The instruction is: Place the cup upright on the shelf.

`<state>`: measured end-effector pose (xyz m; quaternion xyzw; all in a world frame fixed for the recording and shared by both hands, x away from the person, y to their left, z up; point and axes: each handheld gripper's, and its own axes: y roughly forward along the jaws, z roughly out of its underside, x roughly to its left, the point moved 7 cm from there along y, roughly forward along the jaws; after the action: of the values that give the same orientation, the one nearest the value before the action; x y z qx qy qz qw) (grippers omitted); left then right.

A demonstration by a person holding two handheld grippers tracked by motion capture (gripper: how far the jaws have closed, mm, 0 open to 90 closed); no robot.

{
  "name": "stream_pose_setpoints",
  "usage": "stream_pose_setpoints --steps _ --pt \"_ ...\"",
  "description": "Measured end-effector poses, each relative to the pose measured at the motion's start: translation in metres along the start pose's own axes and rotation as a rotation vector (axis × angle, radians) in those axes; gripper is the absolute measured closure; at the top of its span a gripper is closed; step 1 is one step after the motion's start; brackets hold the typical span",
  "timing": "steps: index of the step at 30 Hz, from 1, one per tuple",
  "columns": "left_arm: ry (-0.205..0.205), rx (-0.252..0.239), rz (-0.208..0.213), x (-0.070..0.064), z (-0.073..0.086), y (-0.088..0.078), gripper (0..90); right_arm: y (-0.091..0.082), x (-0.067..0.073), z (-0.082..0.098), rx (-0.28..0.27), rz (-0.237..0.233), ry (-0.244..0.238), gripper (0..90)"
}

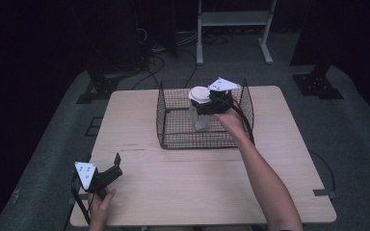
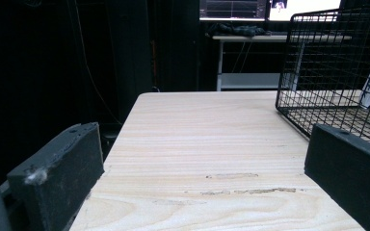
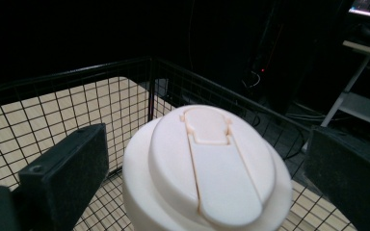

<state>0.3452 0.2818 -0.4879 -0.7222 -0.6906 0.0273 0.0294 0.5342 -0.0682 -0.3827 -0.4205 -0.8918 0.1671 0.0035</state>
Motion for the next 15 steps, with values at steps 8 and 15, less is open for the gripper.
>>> stream_pose_setpoints --steps 8,15 --pt "0.003 0.002 0.000 -0.001 0.000 0.000 0.0 -0.016 0.000 -0.010 -0.023 -0.002 -0.012 1.6" --pt "0.005 0.000 0.000 -0.001 0.000 0.000 0.0 -0.028 0.001 -0.017 -0.040 -0.004 -0.013 1.6"
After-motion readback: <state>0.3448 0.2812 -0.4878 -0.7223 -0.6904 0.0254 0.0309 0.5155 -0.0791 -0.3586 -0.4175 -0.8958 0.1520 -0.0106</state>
